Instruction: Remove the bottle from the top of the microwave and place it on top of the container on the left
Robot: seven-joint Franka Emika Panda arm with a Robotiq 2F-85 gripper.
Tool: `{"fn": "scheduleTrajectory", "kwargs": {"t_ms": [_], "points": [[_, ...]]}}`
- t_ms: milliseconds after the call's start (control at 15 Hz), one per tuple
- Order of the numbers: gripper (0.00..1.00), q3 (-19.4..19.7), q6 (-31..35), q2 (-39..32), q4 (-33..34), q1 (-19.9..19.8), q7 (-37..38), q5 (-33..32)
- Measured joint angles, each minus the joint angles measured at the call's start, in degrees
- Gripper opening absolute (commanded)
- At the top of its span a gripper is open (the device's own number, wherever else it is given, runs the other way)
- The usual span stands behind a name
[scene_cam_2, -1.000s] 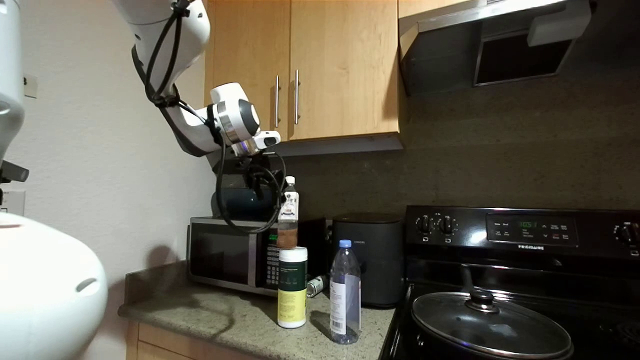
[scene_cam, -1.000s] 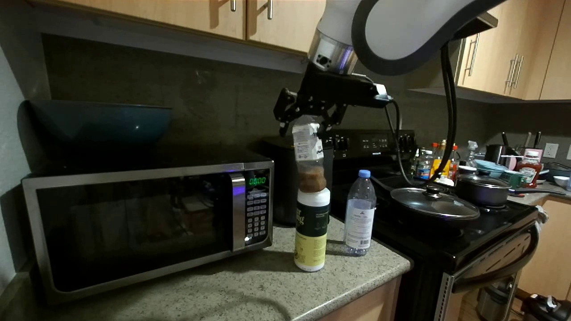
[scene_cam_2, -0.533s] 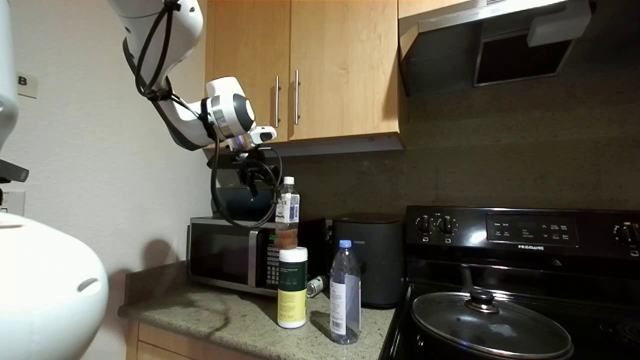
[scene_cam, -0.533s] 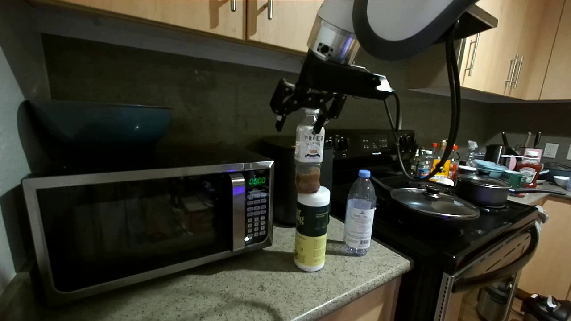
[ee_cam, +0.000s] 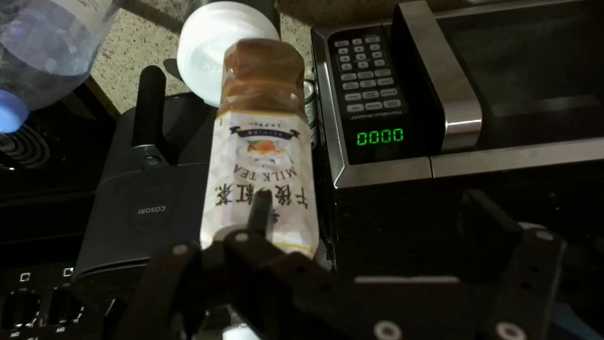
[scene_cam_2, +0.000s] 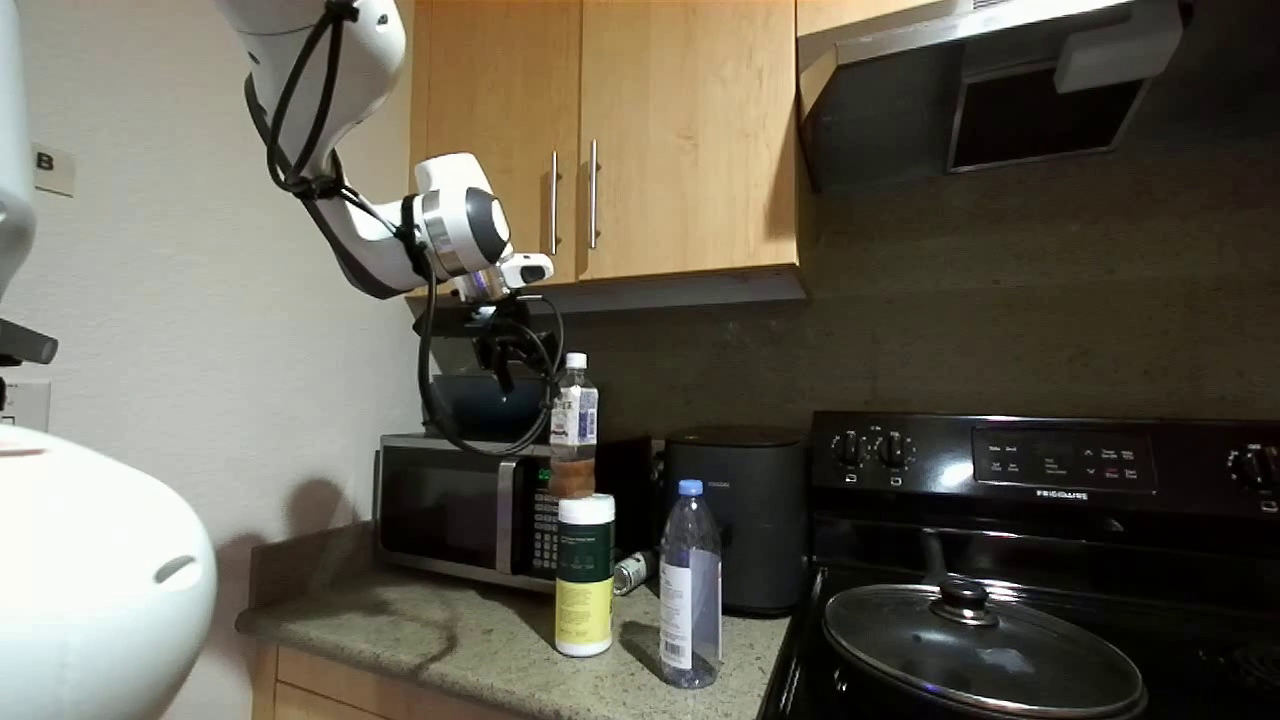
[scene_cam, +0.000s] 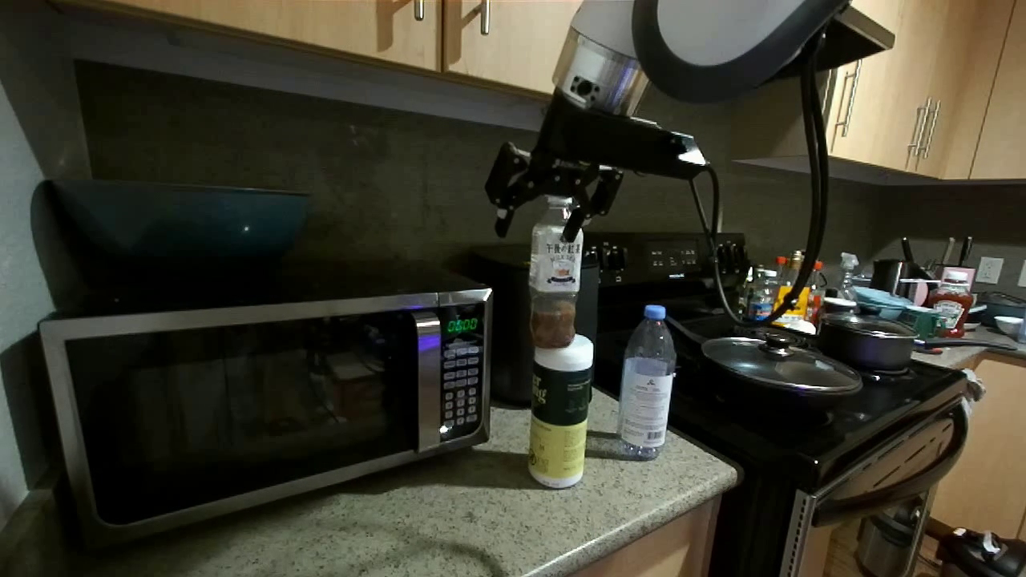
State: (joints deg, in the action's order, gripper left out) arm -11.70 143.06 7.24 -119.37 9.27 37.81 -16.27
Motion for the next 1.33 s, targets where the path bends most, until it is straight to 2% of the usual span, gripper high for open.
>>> {"fn": "scheduleTrajectory", "kwargs": {"t_ms": [400,800,1333], "points": [[1.0,0.12,-4.71,0.0,-0.01,-0.06,-0.72,4.79],[1.0,0.27,-7.92,0.03,0.0,-0.1,-0.72,5.58],[1.0,0.25,-22.16,3.36,-0.1,-0.1,-0.5,6.48]]}}
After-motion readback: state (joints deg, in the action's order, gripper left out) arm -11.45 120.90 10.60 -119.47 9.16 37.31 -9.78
